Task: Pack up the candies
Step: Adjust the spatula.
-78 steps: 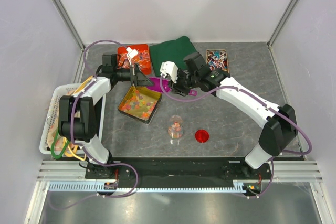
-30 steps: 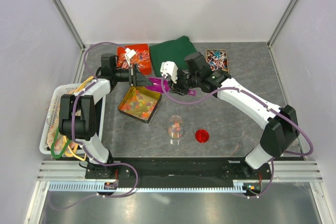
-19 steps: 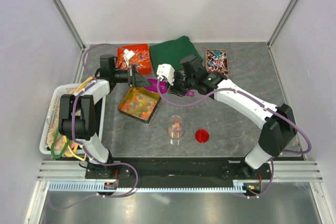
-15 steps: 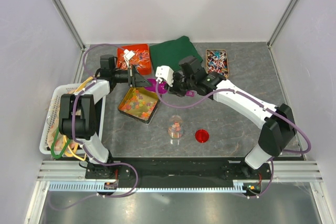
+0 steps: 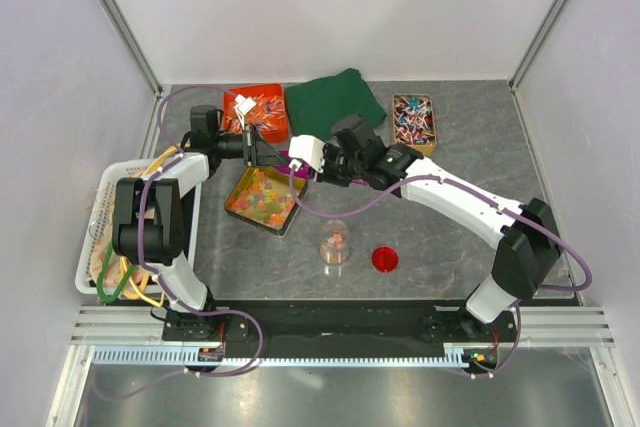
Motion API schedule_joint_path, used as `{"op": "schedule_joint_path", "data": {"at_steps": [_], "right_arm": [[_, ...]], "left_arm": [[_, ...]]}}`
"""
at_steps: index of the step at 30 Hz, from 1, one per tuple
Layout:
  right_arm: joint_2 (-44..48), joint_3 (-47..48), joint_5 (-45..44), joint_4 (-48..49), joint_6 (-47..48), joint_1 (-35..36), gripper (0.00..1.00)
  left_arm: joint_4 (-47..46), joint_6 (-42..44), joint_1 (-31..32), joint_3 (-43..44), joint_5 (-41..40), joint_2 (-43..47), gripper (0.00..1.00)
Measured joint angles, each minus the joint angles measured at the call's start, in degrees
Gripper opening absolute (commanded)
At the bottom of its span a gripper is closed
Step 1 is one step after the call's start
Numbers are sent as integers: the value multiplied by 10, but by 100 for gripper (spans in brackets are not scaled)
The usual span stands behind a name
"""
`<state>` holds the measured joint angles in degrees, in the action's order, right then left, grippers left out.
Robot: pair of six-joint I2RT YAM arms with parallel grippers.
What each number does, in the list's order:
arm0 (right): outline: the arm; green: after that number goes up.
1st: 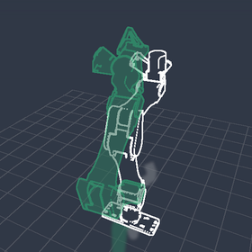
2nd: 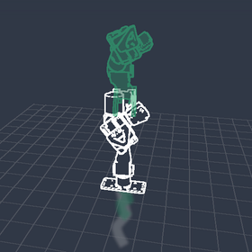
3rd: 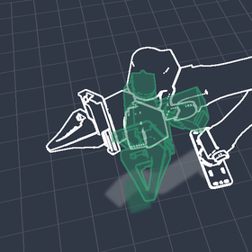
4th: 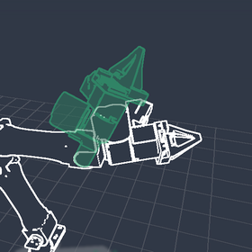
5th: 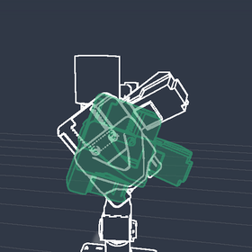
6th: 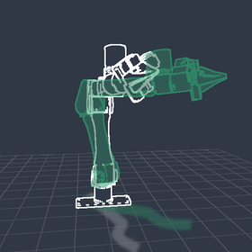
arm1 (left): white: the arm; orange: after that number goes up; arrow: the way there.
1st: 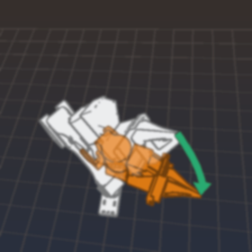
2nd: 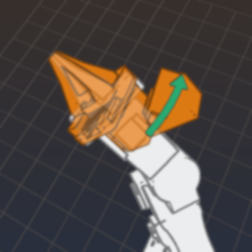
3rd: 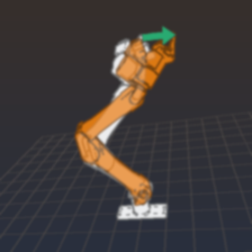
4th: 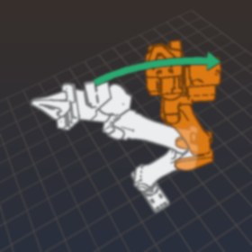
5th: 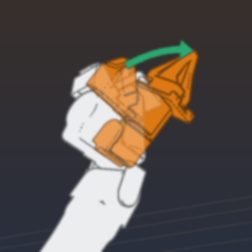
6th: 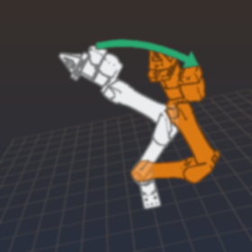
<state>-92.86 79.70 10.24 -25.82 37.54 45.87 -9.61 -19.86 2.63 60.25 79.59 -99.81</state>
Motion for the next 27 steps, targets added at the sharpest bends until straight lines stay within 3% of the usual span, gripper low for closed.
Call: {"op": "schedule_joint_path", "data": {"at_steps": [8, 12, 18, 23, 27], "right_arm": [[-1, -6, -12, 9, 5, 4, 26], [-1, -6, -14, 10, 9, 5, 0], [-1, -6, -14, 10, 8, 6, 0], [-1, -6, -14, 8, 5, 7, 0], [-1, -6, -20, 7, 5, 9, 0]], "left_arm": [[-5, 0, -1, -2, -2, 0, 2], [-8, 0, -2, -3, -2, -1, 2], [-11, -1, -3, -3, 0, -3, 4], [-13, -5, -3, -3, 3, -11, 14], [-15, -12, -3, -3, 5, -11, 44]]}}
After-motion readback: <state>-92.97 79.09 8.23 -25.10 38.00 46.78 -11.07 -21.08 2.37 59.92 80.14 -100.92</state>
